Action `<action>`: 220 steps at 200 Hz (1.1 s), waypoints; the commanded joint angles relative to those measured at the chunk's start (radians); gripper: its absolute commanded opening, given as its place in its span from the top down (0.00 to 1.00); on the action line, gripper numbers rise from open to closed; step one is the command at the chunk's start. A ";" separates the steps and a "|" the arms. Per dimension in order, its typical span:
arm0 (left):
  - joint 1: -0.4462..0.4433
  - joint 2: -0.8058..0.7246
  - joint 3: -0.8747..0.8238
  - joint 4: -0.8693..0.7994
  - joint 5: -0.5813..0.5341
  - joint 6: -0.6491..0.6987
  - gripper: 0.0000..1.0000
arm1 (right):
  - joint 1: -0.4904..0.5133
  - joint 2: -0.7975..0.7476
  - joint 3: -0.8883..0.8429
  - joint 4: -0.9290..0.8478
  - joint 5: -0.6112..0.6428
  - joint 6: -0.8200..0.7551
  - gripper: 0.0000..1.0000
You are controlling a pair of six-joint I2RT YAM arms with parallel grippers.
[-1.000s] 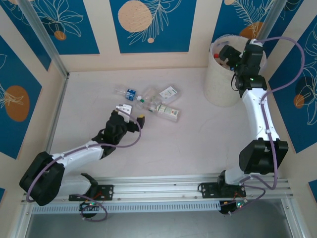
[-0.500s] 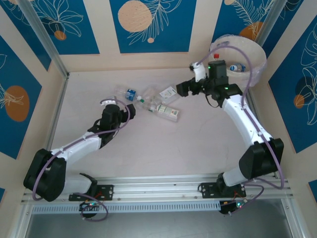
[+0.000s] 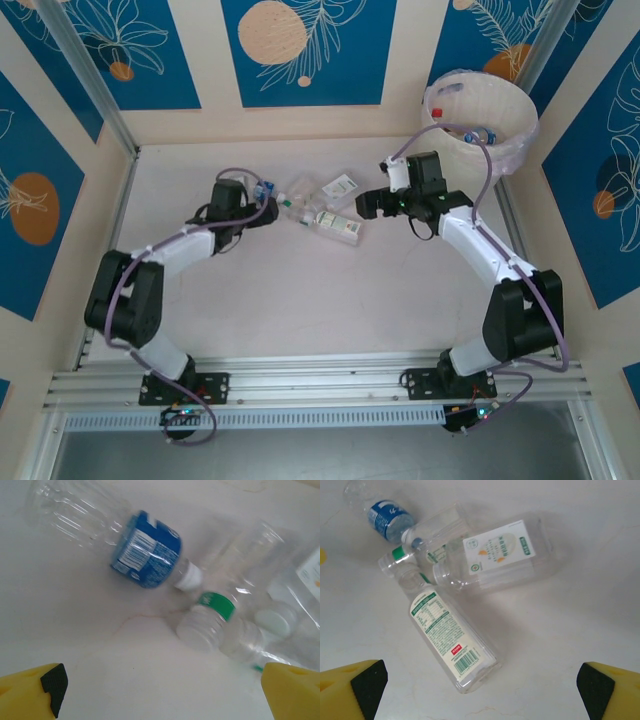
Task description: Put the plastic bottles in the bin
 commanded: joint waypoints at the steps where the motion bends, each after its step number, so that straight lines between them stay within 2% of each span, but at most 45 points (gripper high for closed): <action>1: 0.055 0.088 0.145 -0.124 0.082 -0.051 0.00 | -0.005 -0.069 -0.019 0.065 0.067 0.044 0.01; 45: 0.052 0.293 0.440 -0.308 -0.010 -0.234 0.00 | -0.020 -0.129 -0.072 0.100 0.101 0.072 0.01; 71: 0.051 0.407 0.630 -0.539 -0.140 -0.447 0.00 | -0.027 -0.152 -0.088 0.094 0.113 0.074 0.01; 83: 0.047 0.452 0.711 -0.626 -0.160 -0.523 0.00 | -0.030 -0.162 -0.095 0.092 0.118 0.077 0.01; 128: 0.026 0.524 0.801 -0.724 -0.269 -0.750 0.00 | -0.040 -0.175 -0.112 0.091 0.118 0.087 0.01; 176: 0.041 0.575 0.896 -0.688 -0.394 -0.741 0.00 | -0.044 -0.183 -0.119 0.072 0.127 0.074 0.01; 191: 0.043 0.619 0.969 -0.732 -0.415 -0.753 0.00 | -0.044 -0.185 -0.125 0.077 0.129 0.074 0.01; 220: 0.051 0.726 1.116 -0.871 -0.413 -0.860 0.00 | -0.047 -0.189 -0.127 0.076 0.130 0.076 0.01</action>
